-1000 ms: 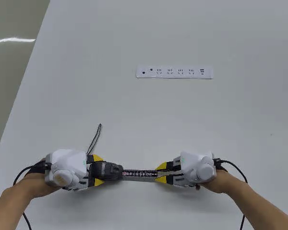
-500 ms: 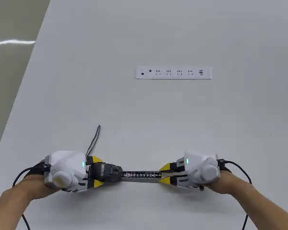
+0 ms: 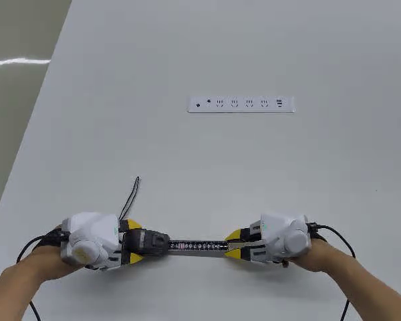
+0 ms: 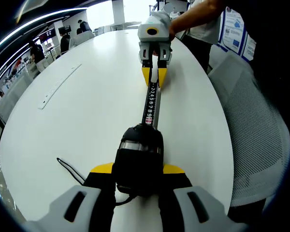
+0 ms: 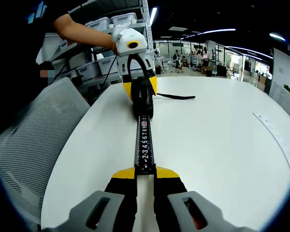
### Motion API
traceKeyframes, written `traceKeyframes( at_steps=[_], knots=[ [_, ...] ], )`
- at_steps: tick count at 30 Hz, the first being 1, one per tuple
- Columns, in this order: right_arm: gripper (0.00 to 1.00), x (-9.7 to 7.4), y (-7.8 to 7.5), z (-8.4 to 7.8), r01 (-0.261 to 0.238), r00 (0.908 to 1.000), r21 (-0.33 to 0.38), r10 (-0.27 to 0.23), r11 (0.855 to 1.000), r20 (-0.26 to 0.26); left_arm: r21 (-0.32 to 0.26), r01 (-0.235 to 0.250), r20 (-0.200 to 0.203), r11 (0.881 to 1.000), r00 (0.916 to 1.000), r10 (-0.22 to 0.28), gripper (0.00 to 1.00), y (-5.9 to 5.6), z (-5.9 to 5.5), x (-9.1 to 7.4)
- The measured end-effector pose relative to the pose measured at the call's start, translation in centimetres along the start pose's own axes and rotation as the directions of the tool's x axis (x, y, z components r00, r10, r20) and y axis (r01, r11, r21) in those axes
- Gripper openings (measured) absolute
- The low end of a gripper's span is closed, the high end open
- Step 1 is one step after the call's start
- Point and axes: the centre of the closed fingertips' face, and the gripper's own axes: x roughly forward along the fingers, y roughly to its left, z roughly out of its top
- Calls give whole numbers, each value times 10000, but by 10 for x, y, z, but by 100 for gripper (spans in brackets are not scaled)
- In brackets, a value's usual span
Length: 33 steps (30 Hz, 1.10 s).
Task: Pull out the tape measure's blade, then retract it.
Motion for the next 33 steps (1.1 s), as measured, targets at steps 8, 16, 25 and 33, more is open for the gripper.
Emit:
traceKeyframes(
  at_steps=[8,16,25,33],
  knots=[
    [10,-6,0,-5,42,10000,11,-42,10000,-58,-3,-10,-54,10000,10000,10,30,0,0,0],
    [10,-13,0,-10,72,9999,47,-71,10000,-87,-19,-30,-91,10000,10000,30,30,0,0,0],
    [10,-21,-1,-14,92,9999,74,-91,9999,-118,-12,-38,-122,10000,9999,37,30,0,0,0],
    [10,-29,-1,-18,113,9998,123,-112,9999,-142,-24,-42,-137,10000,9999,41,30,0,0,0]
  ],
)
